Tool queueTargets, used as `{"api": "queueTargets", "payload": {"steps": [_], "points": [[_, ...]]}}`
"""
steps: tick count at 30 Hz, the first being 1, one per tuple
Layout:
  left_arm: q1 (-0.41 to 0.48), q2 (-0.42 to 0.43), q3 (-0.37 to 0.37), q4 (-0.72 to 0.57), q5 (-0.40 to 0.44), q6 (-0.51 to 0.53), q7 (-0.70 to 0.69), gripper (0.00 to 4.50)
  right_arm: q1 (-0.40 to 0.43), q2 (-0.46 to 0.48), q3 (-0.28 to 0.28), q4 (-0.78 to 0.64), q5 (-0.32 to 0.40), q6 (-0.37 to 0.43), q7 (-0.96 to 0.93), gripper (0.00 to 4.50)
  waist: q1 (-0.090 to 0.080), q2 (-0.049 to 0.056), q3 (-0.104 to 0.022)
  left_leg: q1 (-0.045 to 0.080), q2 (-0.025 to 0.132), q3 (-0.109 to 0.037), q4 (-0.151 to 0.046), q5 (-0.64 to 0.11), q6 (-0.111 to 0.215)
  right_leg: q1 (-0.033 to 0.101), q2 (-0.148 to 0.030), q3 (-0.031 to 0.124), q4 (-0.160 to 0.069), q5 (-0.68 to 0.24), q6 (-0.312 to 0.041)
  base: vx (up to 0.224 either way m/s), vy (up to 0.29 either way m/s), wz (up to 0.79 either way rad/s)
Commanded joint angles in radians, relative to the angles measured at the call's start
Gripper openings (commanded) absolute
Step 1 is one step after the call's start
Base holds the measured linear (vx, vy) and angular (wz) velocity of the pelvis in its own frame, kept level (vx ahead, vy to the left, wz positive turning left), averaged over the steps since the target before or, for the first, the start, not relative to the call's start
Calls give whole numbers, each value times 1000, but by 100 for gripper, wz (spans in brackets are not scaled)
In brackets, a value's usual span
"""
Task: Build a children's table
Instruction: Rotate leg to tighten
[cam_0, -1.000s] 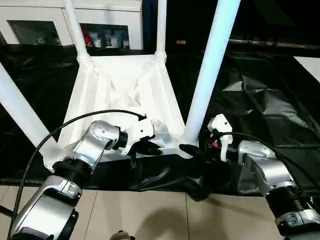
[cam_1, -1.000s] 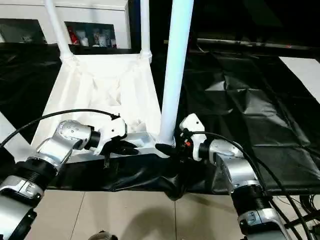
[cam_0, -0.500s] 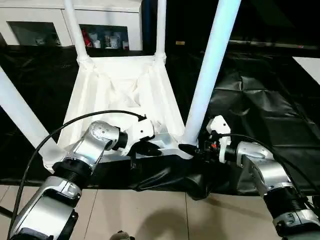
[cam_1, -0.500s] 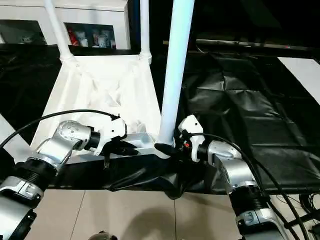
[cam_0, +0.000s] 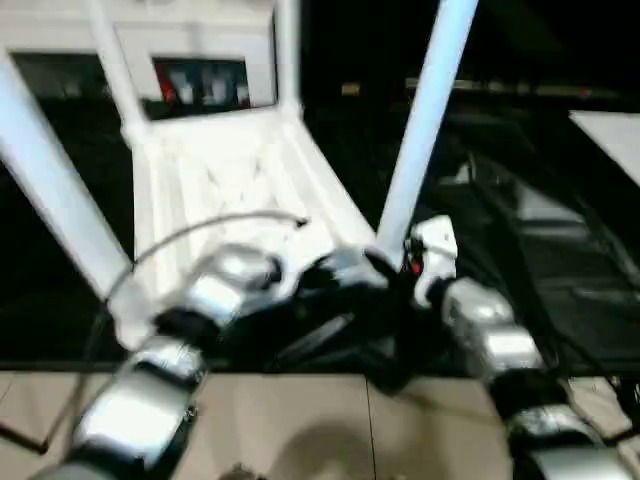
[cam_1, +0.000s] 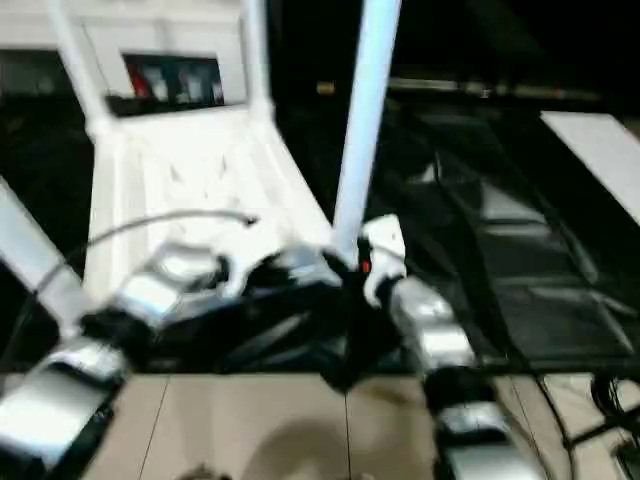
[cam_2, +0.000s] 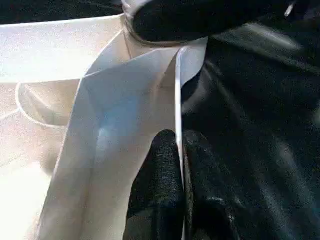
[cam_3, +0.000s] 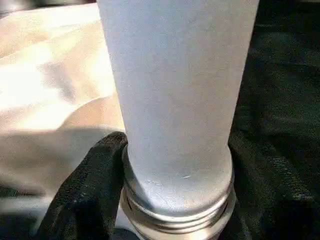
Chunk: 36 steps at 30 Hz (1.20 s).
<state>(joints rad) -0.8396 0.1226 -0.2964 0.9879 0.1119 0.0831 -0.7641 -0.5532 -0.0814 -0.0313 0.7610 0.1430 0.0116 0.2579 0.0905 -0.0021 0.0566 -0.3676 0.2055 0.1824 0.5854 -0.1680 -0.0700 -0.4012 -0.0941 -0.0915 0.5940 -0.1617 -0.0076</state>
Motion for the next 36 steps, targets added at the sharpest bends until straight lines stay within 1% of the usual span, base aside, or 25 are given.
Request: {"api": "queueTargets", "payload": {"steps": [1,2,4,5,6,9,10,11,13,14,15,17,19,20,21,22,23,25,27,28,31,32,33,35,36], "points": [[-33,-16,40,25,-13,0,113,0,18,10,-27,64,-8,33,-111,275,-6,2,-63,28,18,-14,-74,-363,-19,29,-61,40,-107,-515,-126,0,0,0],[-57,-38,40,54,-1,-1,176,0,-10,47,-42,99,-4,29,-198,275,-6,-2,-62,23,18,-14,-75,-362,-12,32,-60,38,-107,-503,-123,0,0,0],[-75,-56,43,77,8,-3,218,0,-36,74,-43,128,-4,15,-237,275,-9,1,-65,23,18,-15,-76,-362,-17,31,-59,39,-104,-490,-122,0,0,0],[-75,-56,43,77,8,-3,218,0,-36,74,-43,128,-4,15,-237,275,-8,8,-66,20,20,-17,-78,-365,-18,33,-59,39,-103,-455,-129,0,0,0],[-87,-66,45,100,14,-10,232,0,-63,95,-28,146,-18,-10,-219,275,-10,10,-67,20,19,-15,-78,-374,-15,32,-56,39,-100,-426,-137,0,0,0],[-95,-66,42,130,25,-37,220,0,-75,101,-30,148,-34,-45,-210,275,-5,2,-70,15,19,-11,-77,-329,-2,39,-57,44,-89,-338,-164,0,0,0],[-95,-66,42,130,25,-37,220,0,-75,101,-30,148,-34,-45,-210,331,-4,2,-71,15,19,-10,-76,-322,1,39,-58,45,-88,-326,-169,0,0,0],[-94,-62,39,139,27,-50,211,0,-73,97,-34,141,-23,-61,-190,344,-3,-1,-71,12,19,-9,-76,-306,9,42,-58,46,-84,-301,-178,0,0,0],[-86,-49,31,141,31,-73,188,0,-65,73,-24,125,-31,-82,-175,344,-1,-3,-71,10,18,-8,-74,-296,19,45,-58,45,-82,-293,-183,0,0,0],[-85,-47,30,143,31,-77,184,0,-64,69,-22,124,-33,-85,-171,365,-3,-1,-72,4,19,-11,-75,-280,22,51,-60,45,-77,-285,-183,0,0,0],[-74,-32,28,135,25,-89,155,0,-57,42,-29,104,-24,-80,-134,365,-4,-5,-73,2,19,-11,-75,-261,26,54,-60,44,-75,-273,-182,0,0,0],[-61,-12,38,111,12,-84,128,0,-41,4,-45,57,12,-60,-51,387,-3,-5,-74,5,19,-7,-71,-245,38,51,-59,45,-75,-252,-190,0,0,0],[-49,13,44,88,6,-87,91,0,-16,-47,-39,4,35,-56,83,401,1,-7,-72,4,19,-6,-70,-238,57,55,-59,45,-75,-248,-193,0,0,0],[-49,13,44,88,6,-87,91,0,-16,-47,-39,4,35,-56,83,412,2,-8,-73,2,20,-6,-68,-227,67,57,-59,45,-73,-236,-195,0,0,0],[-38,35,42,72,7,-95,52,0,14,-98,-3,-50,41,-43,221,412,0,-5,-72,0,19,-6,-68,-224,71,57,-57,43,-73,-241,-196,0,0,0],[-33,43,40,64,6,-97,36,0,28,-120,17,-72,38,-36,270,423,2,-6,-72,2,20,-6,-68,-226,73,58,-57,43,-76,-244,-193,0,0,0],[-18,63,33,42,5,-107,-12,0,63,-175,70,-126,28,-17,387,437,6,-8,-72,2,21,-7,-68,-222,80,61,-53,42,-74,-232,-193,0,0,0],[10,91,18,-1,-3,-122,-98,0,97,-236,117,-181,16,-10,487,444,5,-7,-72,0,22,-6,-66,-214,87,59,-55,44,-71,-208,-203,0,0,0],[41,116,-2,-49,-14,-167,-191,0,112,-266,131,-211,27,0,546,444,1,-6,-71,0,23,-7,-68,-232,79,57,-57,44,-74,-242,-214,0,0,0],[49,121,-5,-64,-22,-168,-216,0,114,-270,132,-215,28,3,556,444,0,-4,-70,5,25,-6,-69,-249,71,52,-57,44,-76,-262,-219,0,0,0],[103,163,-35,-166,-59,-182,-374,0,122,-291,147,-242,45,28,636,444,5,-1,-69,10,31,-7,-72,-271,55,48,-59,46,-75,-297,-221,0,0,0],[109,170,-38,-181,-62,-175,-385,0,121,-293,153,-244,43,30,651,444,4,-1,-67,11,35,-6,-75,-283,49,45,-57,47,-76,-298,-222,0,0,0],[115,175,-37,-201,-66,-169,-397,0,124,-299,161,-257,47,41,670,444,10,1,-68,20,36,-3,-74,-291,44,39,-56,48,-76,-293,-227,0,0,0],[122,178,-30,-231,-78,-146,-417,0,122,-298,172,-271,54,45,695,444,17,-4,-68,16,37,-2,-75,-279,42,42,-57,50,-71,-269,-226,0,0,0],[126,179,-30,-244,-81,-142,-426,0,119,-294,175,-274,58,50,706,444,21,-2,-68,16,37,-2,-75,-277,39,41,-59,50,-68,-266,-226,0,0,0]]}}
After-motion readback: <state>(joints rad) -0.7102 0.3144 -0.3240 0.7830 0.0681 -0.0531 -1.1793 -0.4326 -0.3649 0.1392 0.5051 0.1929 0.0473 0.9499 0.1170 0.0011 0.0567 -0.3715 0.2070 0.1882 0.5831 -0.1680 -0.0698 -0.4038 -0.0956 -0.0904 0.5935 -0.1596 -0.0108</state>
